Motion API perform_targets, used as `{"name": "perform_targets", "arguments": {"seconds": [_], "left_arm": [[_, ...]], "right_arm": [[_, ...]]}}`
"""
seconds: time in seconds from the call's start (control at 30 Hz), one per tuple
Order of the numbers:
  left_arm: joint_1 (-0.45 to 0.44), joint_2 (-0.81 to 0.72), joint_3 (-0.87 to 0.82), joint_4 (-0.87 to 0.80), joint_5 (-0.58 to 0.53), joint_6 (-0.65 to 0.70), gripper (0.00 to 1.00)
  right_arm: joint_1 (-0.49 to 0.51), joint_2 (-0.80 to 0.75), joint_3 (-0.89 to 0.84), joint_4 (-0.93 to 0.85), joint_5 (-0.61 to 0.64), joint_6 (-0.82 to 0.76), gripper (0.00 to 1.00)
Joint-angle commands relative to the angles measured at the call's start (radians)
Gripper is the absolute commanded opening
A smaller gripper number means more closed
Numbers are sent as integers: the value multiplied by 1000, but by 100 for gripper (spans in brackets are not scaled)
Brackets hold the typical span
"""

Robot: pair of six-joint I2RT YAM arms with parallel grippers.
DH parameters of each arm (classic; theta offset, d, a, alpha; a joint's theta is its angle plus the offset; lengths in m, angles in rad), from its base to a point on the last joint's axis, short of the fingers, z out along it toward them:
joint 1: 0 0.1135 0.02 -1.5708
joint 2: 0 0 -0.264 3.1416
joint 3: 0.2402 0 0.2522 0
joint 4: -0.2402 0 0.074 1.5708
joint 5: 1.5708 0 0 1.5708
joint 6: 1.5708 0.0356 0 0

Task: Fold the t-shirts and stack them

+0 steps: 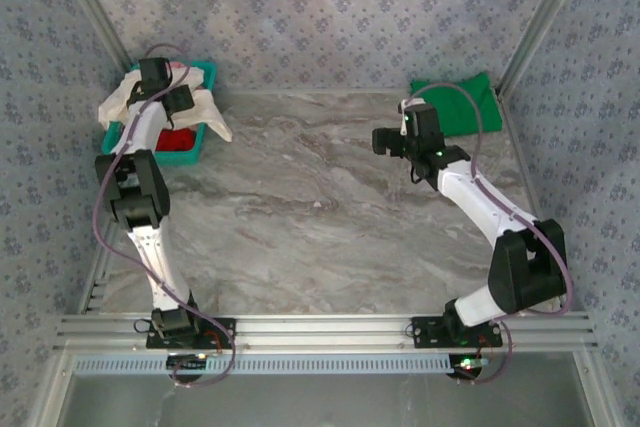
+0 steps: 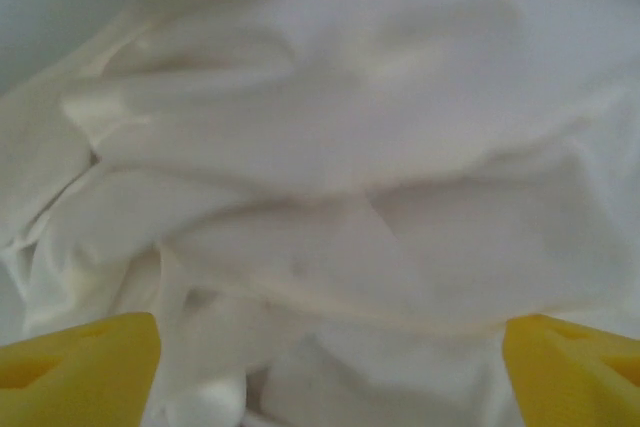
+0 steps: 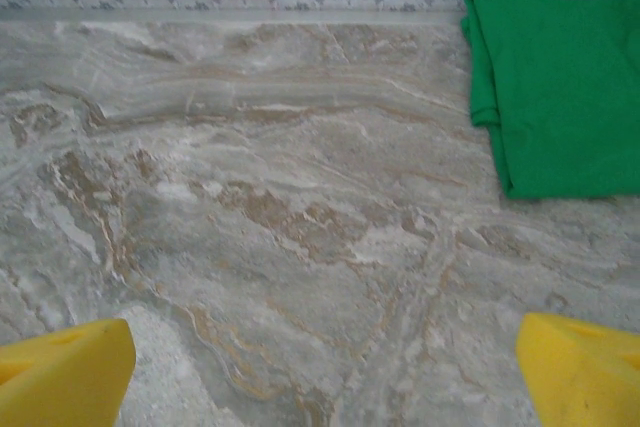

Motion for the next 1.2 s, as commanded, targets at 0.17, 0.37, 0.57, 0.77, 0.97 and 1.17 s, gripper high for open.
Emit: {"name": "perform_targets", "arguments": {"seconds": [0.17,0.37,0.57,0.77,0.97,1.17], "left_arm": [[51,214,362,-129,32,90,45],[54,297,614,-303,85,81,0],[42,-5,316,-86,162,6,0],[-9,-316,53,96,158,-17,0],[-115,-518,5,142,214,22,0],[-295,-593,201,66,271,106,0]], "right_arm": [[-14,-84,-45,-58,57,-31,100],[-14,-89,-32,-61,56,-25,100],[-16,-86,-16,-47,50,-19,100],[-15,-88,-12,-25,44,-12,100],[-18,-102,-13,-11,52,-9,100],[-19,-127,-18,6,56,1,100]]}}
